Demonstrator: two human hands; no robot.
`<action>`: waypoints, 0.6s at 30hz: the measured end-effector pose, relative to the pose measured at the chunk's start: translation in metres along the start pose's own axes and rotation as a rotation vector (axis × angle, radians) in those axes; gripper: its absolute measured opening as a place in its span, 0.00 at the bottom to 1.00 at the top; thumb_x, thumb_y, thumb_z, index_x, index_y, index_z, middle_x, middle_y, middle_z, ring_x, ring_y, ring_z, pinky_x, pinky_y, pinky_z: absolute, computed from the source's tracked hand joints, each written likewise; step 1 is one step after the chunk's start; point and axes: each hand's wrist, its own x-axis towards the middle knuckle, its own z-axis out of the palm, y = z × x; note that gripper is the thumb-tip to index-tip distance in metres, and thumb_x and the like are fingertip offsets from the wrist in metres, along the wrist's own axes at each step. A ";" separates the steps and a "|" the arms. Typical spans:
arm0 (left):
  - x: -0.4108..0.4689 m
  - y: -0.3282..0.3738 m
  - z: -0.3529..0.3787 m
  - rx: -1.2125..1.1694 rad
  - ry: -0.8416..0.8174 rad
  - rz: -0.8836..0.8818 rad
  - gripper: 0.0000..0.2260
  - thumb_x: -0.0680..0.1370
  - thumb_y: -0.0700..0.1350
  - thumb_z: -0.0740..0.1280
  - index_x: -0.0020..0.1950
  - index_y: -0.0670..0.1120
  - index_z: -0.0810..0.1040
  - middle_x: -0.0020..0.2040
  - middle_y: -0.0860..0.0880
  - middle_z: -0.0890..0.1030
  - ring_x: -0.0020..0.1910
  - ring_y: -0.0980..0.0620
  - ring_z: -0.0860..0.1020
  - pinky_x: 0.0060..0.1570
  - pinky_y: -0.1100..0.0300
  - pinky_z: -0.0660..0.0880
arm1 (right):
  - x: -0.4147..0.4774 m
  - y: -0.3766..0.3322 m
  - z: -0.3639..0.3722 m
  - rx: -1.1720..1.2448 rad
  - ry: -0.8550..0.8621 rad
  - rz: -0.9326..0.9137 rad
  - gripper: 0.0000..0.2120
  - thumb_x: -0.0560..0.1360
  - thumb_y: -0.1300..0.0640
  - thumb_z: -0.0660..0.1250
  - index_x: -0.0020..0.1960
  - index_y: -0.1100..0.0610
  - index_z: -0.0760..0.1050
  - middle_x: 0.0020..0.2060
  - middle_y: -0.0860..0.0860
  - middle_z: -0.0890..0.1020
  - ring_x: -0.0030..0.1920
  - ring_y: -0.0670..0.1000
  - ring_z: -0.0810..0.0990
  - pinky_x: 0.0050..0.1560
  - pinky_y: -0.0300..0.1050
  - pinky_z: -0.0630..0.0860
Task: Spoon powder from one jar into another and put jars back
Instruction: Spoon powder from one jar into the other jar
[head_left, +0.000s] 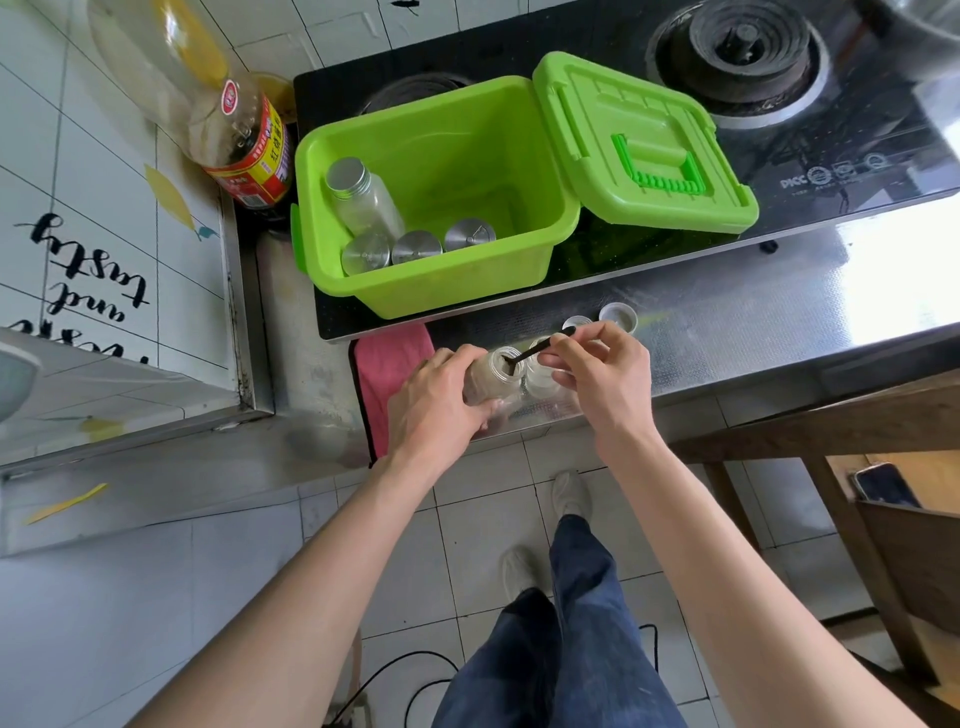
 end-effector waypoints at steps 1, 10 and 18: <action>0.000 0.000 0.000 -0.001 0.000 0.000 0.22 0.73 0.59 0.77 0.64 0.62 0.74 0.54 0.58 0.79 0.52 0.51 0.79 0.42 0.55 0.74 | 0.000 0.000 0.001 -0.006 -0.003 -0.007 0.08 0.78 0.62 0.72 0.42 0.56 0.76 0.40 0.60 0.87 0.43 0.53 0.89 0.42 0.43 0.81; -0.001 -0.001 0.001 0.007 0.008 0.004 0.22 0.73 0.59 0.77 0.64 0.62 0.74 0.55 0.58 0.79 0.53 0.51 0.79 0.42 0.54 0.75 | -0.002 -0.001 0.007 0.034 -0.059 0.019 0.05 0.78 0.63 0.72 0.46 0.60 0.76 0.39 0.59 0.87 0.40 0.52 0.88 0.39 0.40 0.82; -0.003 -0.004 0.000 -0.009 -0.001 -0.008 0.23 0.74 0.59 0.76 0.66 0.62 0.74 0.56 0.58 0.79 0.52 0.51 0.79 0.41 0.56 0.71 | 0.006 -0.005 -0.002 0.121 -0.001 0.103 0.06 0.78 0.63 0.72 0.44 0.58 0.75 0.51 0.67 0.85 0.42 0.51 0.87 0.40 0.38 0.82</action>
